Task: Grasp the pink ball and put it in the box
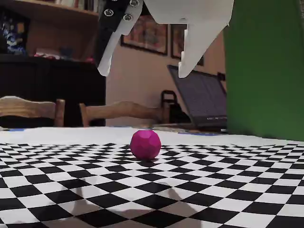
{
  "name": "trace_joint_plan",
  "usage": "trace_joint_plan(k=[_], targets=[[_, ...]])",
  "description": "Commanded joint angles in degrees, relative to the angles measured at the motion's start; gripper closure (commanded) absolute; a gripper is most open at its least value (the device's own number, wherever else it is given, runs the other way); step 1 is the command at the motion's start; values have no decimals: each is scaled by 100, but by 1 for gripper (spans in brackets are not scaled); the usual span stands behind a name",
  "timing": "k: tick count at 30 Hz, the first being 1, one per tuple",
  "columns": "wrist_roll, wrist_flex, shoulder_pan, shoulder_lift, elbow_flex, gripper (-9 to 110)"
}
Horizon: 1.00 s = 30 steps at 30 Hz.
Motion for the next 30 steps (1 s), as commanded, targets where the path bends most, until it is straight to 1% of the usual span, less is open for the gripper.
trace_joint_plan(k=[1,24,30], targets=[[18,26,70,-97,-334,73],[44,26,79,-1995,-1942,73],[44,26,79,-2408,-2303,71]])
